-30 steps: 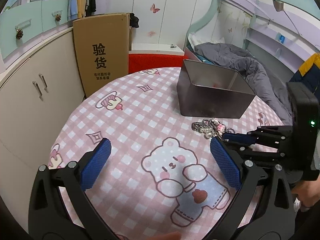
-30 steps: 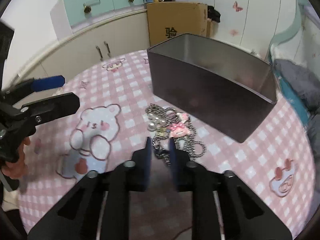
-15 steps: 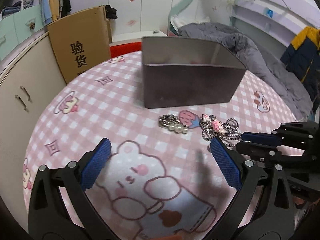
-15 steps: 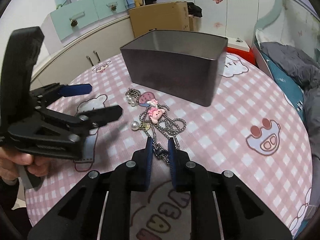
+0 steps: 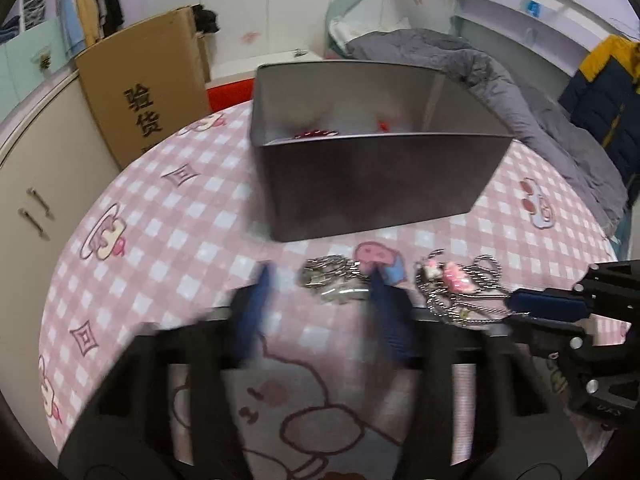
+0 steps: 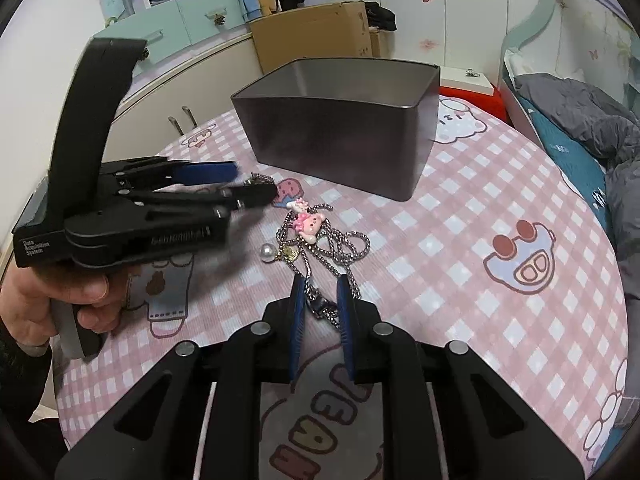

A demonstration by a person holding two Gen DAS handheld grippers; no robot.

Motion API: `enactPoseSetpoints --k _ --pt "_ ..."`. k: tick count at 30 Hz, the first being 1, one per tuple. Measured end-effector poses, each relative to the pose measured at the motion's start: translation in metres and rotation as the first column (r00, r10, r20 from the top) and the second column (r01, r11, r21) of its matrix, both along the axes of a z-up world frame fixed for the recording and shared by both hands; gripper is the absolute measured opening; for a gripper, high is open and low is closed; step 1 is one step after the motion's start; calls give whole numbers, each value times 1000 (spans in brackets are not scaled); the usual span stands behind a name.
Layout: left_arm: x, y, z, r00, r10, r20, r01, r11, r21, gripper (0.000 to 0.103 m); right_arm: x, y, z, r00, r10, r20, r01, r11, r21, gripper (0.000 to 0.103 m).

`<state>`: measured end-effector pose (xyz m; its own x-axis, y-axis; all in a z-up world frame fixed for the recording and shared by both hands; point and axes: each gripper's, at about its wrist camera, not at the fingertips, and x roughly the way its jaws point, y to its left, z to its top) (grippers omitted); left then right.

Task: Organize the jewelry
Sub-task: 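Grasp a silver chain with the right tool while the left tool grasps a pearl chain, then lift both chains and lower them into the grey box, opening both tools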

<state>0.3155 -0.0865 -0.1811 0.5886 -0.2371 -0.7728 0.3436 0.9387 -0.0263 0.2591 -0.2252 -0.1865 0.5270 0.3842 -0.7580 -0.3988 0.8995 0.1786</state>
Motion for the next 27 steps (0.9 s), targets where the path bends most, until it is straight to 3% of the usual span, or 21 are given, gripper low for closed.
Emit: enactPoseSetpoints --k 1,4,7,9,20,24,25,27 --pt "-1 0 0 1000 -13 -1 13 1000 -10 25 -2 0 0 1000 6 2 -6 1000 0 25" --pt "-4 1 2 999 -34 -5 34 999 -31 22 -7 5 -2 1000 15 19 -14 999 -37 25" --pt "-10 3 3 999 -42 -9 41 998 -57 22 -9 11 -1 999 13 42 -8 993 -116 13" --pt "-15 6 4 999 -50 -12 49 996 -75 7 -12 9 4 999 15 41 -12 997 -77 13" --pt "-39 28 25 999 -34 35 39 991 -127 7 -22 -8 76 989 23 146 -36 995 92 13" --pt "-37 28 24 998 -25 54 30 996 -90 8 -23 -11 94 984 26 178 -46 992 114 13" --pt "-34 25 22 999 -20 50 24 997 -68 11 -23 -11 96 983 25 182 -49 991 126 13" --pt "-28 22 18 999 -14 40 17 998 -58 43 -23 -14 104 981 24 194 -54 987 152 13"
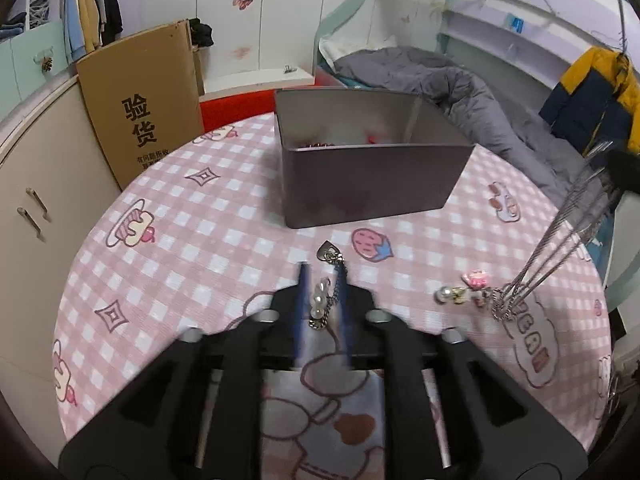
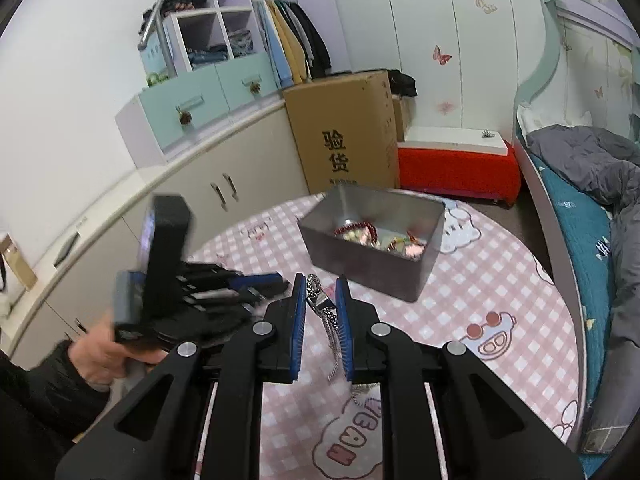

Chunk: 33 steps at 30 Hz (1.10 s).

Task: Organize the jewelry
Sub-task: 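Lift both chains and lower them into the grey box, opening both tools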

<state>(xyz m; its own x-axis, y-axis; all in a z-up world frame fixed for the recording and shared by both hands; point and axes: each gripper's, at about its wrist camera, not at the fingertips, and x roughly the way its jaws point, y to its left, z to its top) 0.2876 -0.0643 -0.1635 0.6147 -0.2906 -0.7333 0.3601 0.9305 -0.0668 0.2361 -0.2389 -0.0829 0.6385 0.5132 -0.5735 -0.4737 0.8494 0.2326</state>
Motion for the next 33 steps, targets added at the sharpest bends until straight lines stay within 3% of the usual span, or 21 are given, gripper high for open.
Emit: enactPoseSetpoints --k 1,2,6,7,8,9,11,14,20,30,33 --pt "2 0 0 1000 18 13 -18 1000 4 84 -1 -1 3 1000 1 6 -2 1000 6 13" --pt "1 2 0 999 35 41 -35 999 -2 90 -1 -1 7 1000 4 14 -4 1000 16 13" --pt "12 0 -5 999 27 30 -27 1000 6 90 0 -3 16 1000 6 31 -7 999 33 13" --pt "17 -4 -11 1000 21 13 -22 999 24 85 1 -3 17 999 5 34 -6 999 35 13" --pt "19 -6 -15 1000 10 -15 -10 1000 25 52 3 -4 18 999 3 35 -4 999 35 13" --pt "24 -8 -20 999 -1 -51 3 1000 26 42 4 -5 19 999 0 36 -2 999 36 13" --pt "26 -8 -17 999 -22 -49 22 1000 15 4 6 -6 21 999 -6 40 4 999 44 13" --pt "20 -8 -16 998 -48 -49 49 999 19 3 7 -8 29 998 -3 56 0 998 59 13" --pt "5 9 6 998 -56 -35 54 996 -66 3 9 -5 53 993 10 115 -16 998 53 13" --pt "-7 23 97 986 -99 132 115 986 -123 3 34 4 108 971 35 235 -49 997 53 13" --pt "0 19 126 976 -99 196 121 987 -103 3 45 6 120 965 37 261 -50 998 45 13"
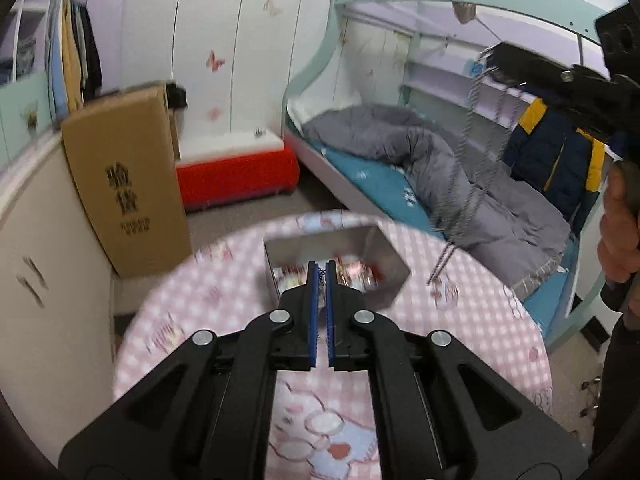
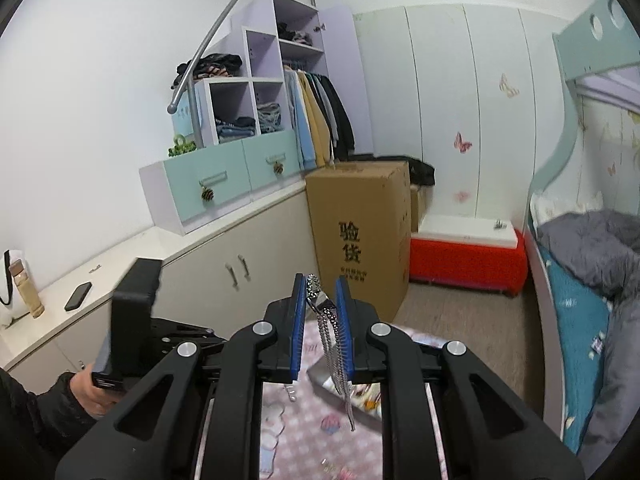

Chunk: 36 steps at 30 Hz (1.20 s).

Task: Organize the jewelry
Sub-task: 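Lift both chains and lower them into the grey box, opening both tools, then withdraw both tools toward the last small charms on the table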

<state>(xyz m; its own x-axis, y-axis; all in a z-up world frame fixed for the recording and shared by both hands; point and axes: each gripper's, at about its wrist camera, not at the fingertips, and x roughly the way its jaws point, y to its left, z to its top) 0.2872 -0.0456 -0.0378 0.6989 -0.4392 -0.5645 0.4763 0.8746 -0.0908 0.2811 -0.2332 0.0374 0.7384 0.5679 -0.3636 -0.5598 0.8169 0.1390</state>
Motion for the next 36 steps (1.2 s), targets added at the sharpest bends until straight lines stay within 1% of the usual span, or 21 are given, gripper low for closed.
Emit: enactPoseSetpoints --k 5,8,10,14,17,18,19,20,21,22,23,24,26,29,31,36 --pt "12 -4 32 998 -5 62 5 1000 -8 3 21 -3 16 1000 -11 16 11 1000 21 13" --pt "20 -9 46 997 -6 81 8 1000 -26 3 34 -4 18 1000 -19 10 19 1000 17 13" --pt "27 -14 52 996 -9 86 11 1000 -29 3 44 -4 14 1000 -23 -9 24 1000 14 13" --pt "46 -23 51 998 -19 59 21 999 -31 3 63 -4 -4 997 -40 -66 41 999 10 13" --pt "63 -30 37 1000 -19 17 19 1000 -15 4 78 -5 -31 989 -72 -132 72 997 -4 15" --pt "70 -34 29 1000 -19 -11 19 1000 -4 4 83 -5 -38 985 -79 -154 79 997 -7 18" --pt "76 -35 22 999 1 -37 0 1000 10 10 89 -6 -48 978 -91 -190 91 996 -9 36" --pt "81 -36 18 998 27 -53 -26 999 27 39 93 -7 -54 972 -106 -212 107 994 -10 67" --pt "85 -36 11 995 74 -68 -71 996 54 64 95 -9 -63 964 -138 -226 139 990 -14 79" --pt "83 -33 9 993 111 -51 -108 993 52 97 95 -13 -68 960 -159 -230 160 987 -11 89" --pt "78 -29 10 991 130 -16 -130 991 27 97 94 -16 -72 956 -170 -239 175 985 -2 94" --pt "75 -24 11 990 144 1 -144 990 11 97 93 -22 -77 948 -187 -257 196 980 13 95" --pt "72 -17 10 987 161 0 -161 987 -4 97 94 -27 -79 939 -214 -270 228 974 19 95" --pt "61 -10 11 977 210 24 -210 978 -10 97 89 -35 -82 923 -268 -276 282 959 13 95" --pt "55 -6 11 972 233 34 -233 972 -12 97 84 -38 -82 921 -277 -274 293 956 19 95" --pt "42 3 12 967 249 47 -248 968 -31 97 76 -42 -81 917 -293 -271 311 950 27 95"
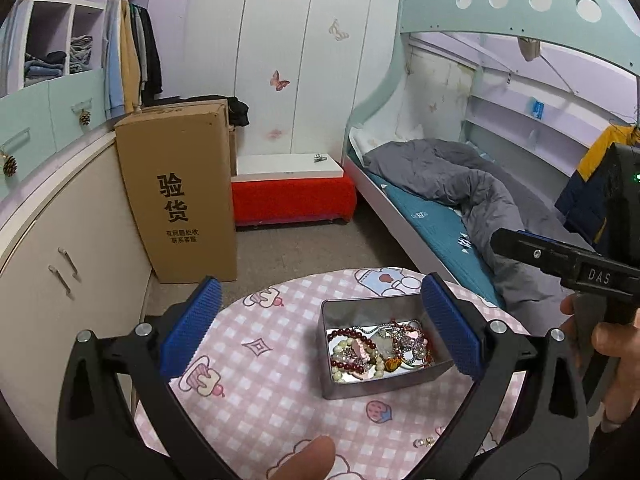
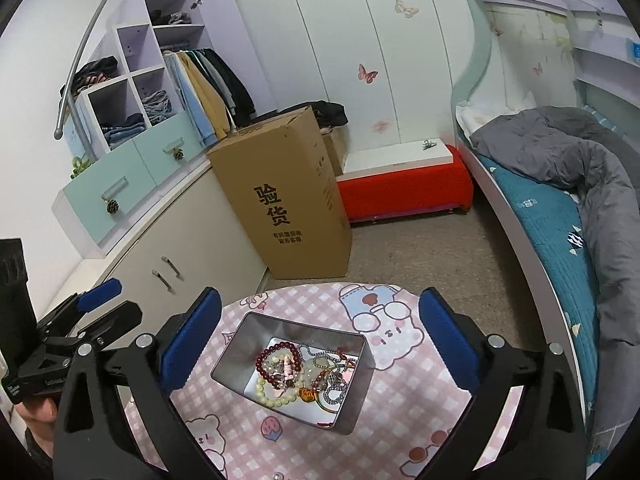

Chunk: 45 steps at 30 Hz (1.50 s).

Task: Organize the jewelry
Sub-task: 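Withdraw both tools toward the last small charms on the table, then grasp the pearl bead with the left tool while the right tool grasps the pink pig charm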

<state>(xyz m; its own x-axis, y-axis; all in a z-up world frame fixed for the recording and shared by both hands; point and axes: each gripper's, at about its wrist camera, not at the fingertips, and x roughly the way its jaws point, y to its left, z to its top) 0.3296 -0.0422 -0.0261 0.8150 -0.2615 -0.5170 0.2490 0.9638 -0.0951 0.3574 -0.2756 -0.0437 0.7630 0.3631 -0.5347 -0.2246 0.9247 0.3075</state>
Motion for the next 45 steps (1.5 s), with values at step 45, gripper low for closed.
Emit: enactPoseSetpoints --k 45 --pt "-88 -29 -108 978 -136 -160 145 988 47 97 -129 -10 -101 980 -132 -148 105 978 -179 95"
